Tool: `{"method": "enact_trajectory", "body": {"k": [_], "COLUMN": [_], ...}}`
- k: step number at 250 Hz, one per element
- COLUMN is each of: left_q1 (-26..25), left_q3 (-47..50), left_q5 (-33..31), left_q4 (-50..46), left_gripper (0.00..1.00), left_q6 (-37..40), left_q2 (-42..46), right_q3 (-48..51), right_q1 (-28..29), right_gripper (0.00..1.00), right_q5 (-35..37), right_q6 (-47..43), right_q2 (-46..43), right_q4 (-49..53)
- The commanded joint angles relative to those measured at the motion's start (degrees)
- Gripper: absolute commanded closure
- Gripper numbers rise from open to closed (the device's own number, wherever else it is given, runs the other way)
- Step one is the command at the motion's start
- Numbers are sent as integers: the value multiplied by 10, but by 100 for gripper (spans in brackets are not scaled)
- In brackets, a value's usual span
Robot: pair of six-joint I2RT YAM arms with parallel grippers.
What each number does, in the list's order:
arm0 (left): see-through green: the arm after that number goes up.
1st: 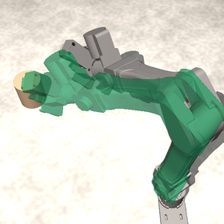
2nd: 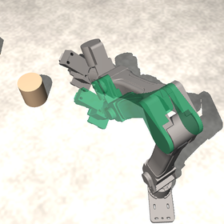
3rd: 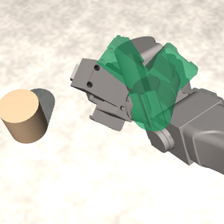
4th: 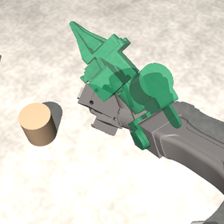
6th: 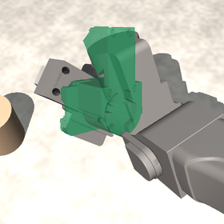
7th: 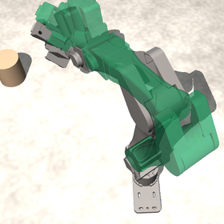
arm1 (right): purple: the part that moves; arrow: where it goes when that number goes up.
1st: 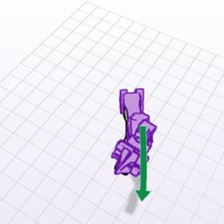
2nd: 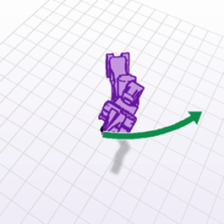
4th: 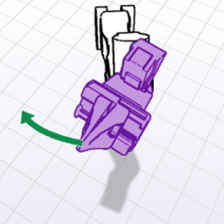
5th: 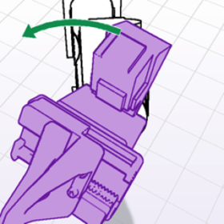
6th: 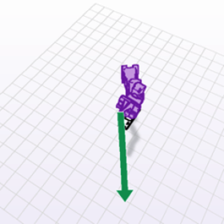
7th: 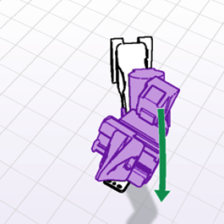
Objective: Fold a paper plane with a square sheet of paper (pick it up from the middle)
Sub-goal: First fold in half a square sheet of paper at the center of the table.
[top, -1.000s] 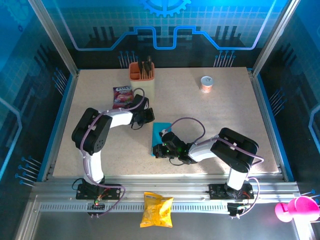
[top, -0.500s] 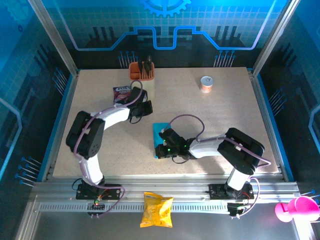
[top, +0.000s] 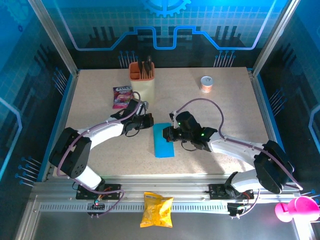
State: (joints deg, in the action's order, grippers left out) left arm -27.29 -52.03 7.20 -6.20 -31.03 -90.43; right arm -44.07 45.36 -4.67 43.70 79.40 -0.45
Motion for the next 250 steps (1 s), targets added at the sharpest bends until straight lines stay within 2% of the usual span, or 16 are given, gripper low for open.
{"method": "enact_trajectory", "body": {"k": [1,92,193,250], "left_q1": [-4,-4,-10,-14], "left_q3": [-25,-62,-43,-32], "left_q5": [35,58,79,86], "left_q4": [3,7,31,44], "left_gripper": [100,100,100,100], "left_q6": [29,51,49,43], "left_q2": [-31,-105,-137,-161], "right_q3": [18,-16,-30,-5], "right_q1": [2,64,58,60], "right_gripper": [100,100,100,100], "right_q5": [-23,-16,-16,-26], "right_q6": [19,52,57,56], "right_q2": [40,166,227,240], "right_q4": [-42,-116,-136,-142]}}
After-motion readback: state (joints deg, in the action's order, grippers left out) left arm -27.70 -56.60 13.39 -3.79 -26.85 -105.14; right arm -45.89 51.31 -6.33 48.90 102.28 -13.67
